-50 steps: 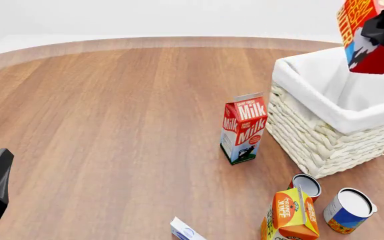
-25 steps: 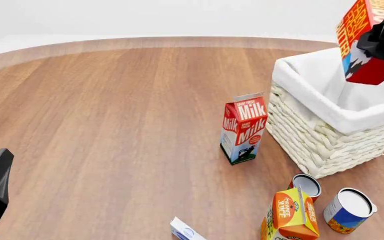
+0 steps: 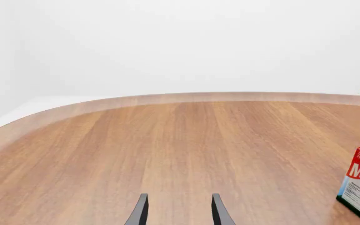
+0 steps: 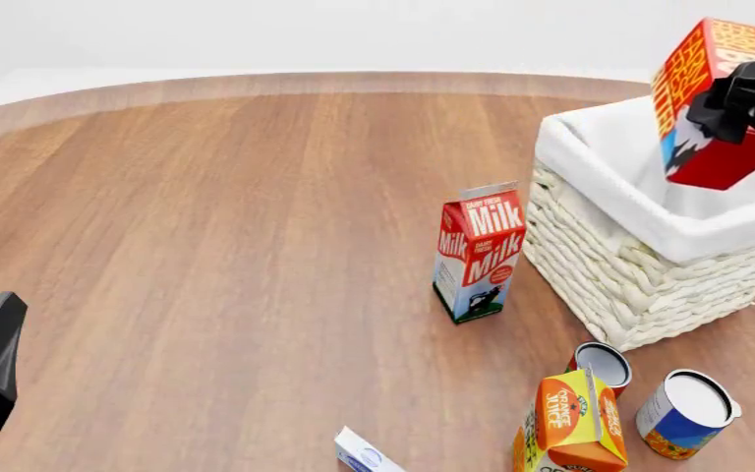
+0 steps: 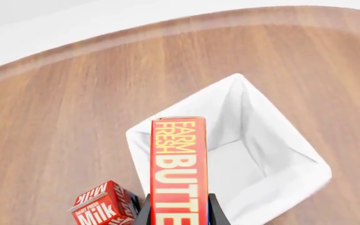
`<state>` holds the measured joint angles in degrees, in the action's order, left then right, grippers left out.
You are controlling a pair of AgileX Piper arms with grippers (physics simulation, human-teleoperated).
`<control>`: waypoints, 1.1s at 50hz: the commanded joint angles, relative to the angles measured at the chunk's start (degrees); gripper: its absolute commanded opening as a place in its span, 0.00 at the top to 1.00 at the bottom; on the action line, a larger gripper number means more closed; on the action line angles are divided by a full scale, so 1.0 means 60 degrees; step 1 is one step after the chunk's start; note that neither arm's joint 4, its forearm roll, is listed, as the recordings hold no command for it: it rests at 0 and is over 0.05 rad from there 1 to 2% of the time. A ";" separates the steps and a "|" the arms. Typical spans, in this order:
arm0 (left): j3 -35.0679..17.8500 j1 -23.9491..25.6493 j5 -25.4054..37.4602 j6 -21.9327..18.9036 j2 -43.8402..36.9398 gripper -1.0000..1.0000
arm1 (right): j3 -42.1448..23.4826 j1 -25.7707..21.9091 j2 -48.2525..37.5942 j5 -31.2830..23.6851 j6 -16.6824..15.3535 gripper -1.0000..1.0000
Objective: Pick up the cream cheese box and the butter, and put them in the basket.
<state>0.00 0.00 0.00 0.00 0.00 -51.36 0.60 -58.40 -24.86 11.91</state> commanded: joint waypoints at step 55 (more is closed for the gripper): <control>0.0000 0.0000 0.0000 0.0000 0.0000 0.00 | 0.0806 0.0164 -0.0369 0.1270 0.1016 1.00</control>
<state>0.00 0.00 0.00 0.00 0.00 -47.47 1.56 -60.48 -19.76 16.61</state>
